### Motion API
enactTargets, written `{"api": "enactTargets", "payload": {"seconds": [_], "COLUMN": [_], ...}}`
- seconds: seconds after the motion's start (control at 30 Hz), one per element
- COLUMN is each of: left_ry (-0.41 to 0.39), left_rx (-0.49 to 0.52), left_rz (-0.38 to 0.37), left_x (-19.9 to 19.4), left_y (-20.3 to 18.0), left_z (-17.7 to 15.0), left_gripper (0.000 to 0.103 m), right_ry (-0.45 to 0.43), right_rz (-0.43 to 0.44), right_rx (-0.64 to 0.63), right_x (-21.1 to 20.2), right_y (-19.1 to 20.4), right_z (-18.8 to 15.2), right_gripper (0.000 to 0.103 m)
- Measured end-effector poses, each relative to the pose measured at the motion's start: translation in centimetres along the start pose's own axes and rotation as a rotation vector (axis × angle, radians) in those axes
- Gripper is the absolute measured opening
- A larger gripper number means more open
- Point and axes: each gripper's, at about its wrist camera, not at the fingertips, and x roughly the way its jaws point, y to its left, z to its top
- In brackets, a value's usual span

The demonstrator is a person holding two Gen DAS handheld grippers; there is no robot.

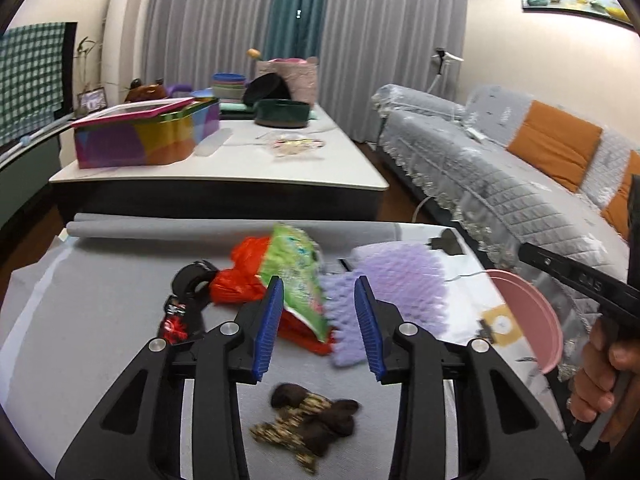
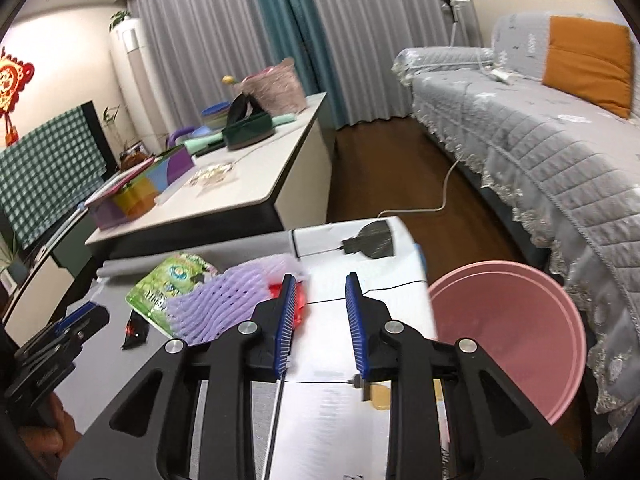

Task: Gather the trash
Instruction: 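Grasp the green snack packet with the left gripper while the right gripper grasps the purple foam net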

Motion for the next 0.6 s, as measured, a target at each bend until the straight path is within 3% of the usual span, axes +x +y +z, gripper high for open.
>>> {"api": "enactTargets", "payload": {"seconds": [0.33,0.6], "left_ry": [0.04,0.055], "left_rx": [-0.058,-0.074], "left_rz": [0.018,0.002], "left_x": [3.8,5.3], "left_y": [2.4,3.0], "left_z": [-0.2,0.0], "left_gripper": [0.037,0.032], "right_ry": [0.086,0.147], "right_rz": [0.056,0.116], "right_rx": [-0.01,-0.027], "right_x": [5.2,8.0], "right_y": [1.3,2.0], "right_z": [-0.7,-1.4], "right_gripper": [0.028,0.038]}}
